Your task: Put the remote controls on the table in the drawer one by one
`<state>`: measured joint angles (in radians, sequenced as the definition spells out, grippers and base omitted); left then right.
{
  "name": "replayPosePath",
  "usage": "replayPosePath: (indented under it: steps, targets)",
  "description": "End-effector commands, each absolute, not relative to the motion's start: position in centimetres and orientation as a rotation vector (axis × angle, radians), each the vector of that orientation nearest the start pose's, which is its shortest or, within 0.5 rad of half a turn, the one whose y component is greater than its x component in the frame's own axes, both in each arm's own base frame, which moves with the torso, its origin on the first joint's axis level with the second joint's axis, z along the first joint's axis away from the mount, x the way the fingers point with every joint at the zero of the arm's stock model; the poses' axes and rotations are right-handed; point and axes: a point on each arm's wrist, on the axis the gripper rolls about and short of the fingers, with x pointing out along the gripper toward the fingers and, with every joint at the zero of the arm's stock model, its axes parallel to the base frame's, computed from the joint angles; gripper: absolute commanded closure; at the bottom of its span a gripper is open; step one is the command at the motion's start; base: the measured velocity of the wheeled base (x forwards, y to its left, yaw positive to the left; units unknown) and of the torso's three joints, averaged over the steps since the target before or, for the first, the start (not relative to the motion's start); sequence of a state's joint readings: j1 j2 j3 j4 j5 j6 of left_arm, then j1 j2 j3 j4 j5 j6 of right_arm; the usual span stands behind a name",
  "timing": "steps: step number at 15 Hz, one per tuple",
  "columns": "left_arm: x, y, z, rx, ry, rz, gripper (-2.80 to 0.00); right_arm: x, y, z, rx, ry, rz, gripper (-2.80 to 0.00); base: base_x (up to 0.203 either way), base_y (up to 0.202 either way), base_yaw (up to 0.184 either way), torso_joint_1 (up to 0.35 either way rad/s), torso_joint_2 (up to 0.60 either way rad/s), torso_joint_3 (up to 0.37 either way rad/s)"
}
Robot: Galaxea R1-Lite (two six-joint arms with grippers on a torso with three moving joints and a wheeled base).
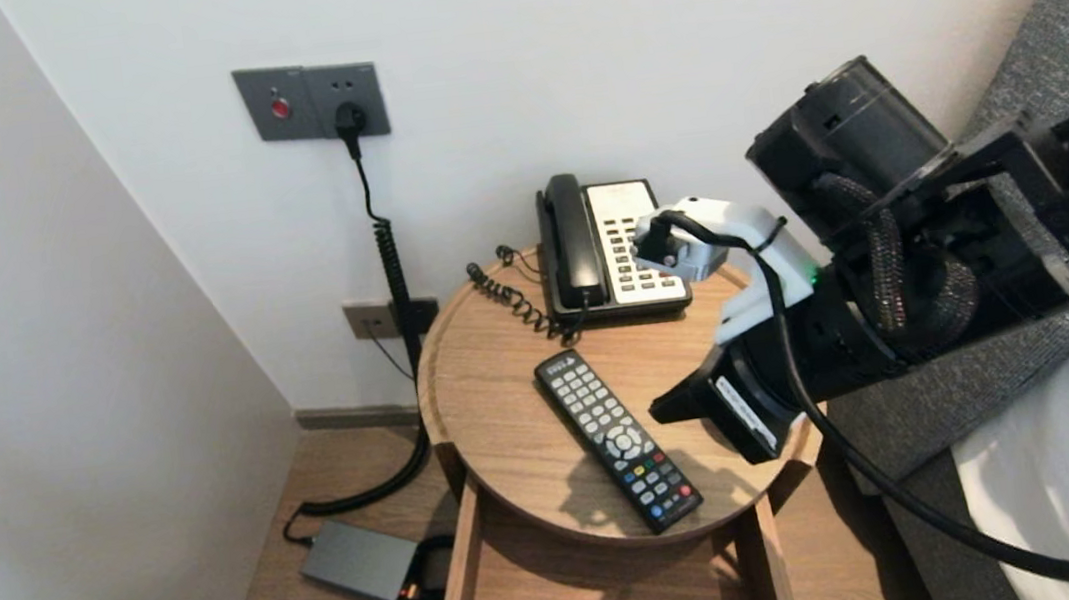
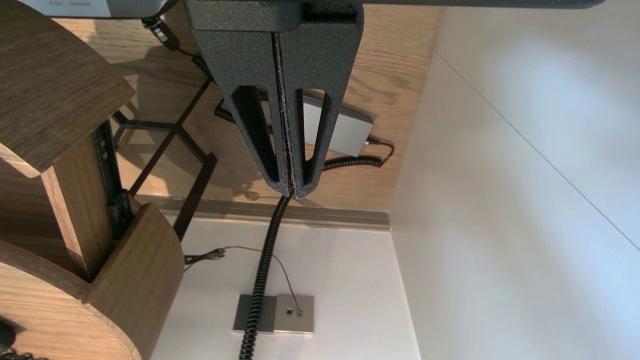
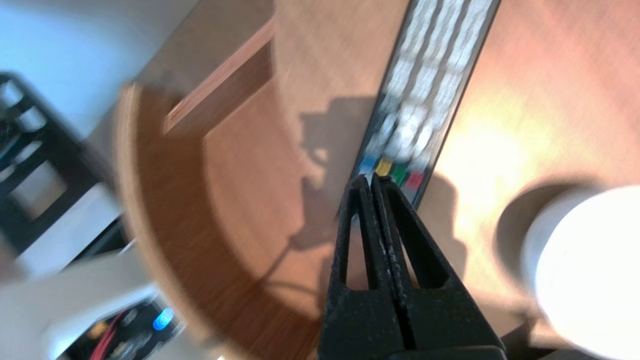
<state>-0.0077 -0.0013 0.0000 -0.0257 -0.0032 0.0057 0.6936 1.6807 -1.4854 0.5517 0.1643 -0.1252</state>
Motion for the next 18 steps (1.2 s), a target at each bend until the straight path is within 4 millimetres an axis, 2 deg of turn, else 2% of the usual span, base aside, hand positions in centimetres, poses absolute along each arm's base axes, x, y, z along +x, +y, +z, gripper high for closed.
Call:
replayPosePath:
  steps: [1, 2, 3, 9, 14, 18]
  targets:
    - [-2.2, 0.0, 7.5, 0.006, -0.015, -0.011, 0.0, 24.9, 21.1, 25.1, -0.347, 0.735, 0.833, 0.0, 0.0, 0.0, 0.0, 0.0, 0.0, 0.0]
    - [-2.2, 0.0, 7.5, 0.006, -0.015, -0.011, 0.0, 25.4, 21.7, 24.8, -0.359, 0.737, 0.817, 0.0, 0.0, 0.0, 0.0, 0.0, 0.0, 0.0]
    - [-2.2, 0.0, 7.5, 0.006, -0.015, -0.011, 0.0, 25.9, 22.1, 24.7, -0.37, 0.731, 0.799, -2.8, 0.0, 0.0, 0.0, 0.0, 0.0, 0.0]
    - [-2.2, 0.0, 7.5, 0.006, -0.015, -0.009, 0.0, 26.9, 23.0, 24.9, -0.381, 0.705, 0.733, -2.8, 0.0, 0.0, 0.0, 0.0, 0.0, 0.0]
    - [-2.2, 0.0, 7.5, 0.006, -0.015, -0.011, 0.0, 27.0, 23.0, 24.4, -0.404, 0.699, 0.661, -2.8, 0.0, 0.0, 0.0, 0.0, 0.0, 0.0]
    - [-2.2, 0.0, 7.5, 0.006, -0.015, -0.011, 0.0, 27.0, 24.1, 23.3, -0.334, 0.695, 0.574, -2.8, 0.0, 0.0, 0.0, 0.0, 0.0, 0.0]
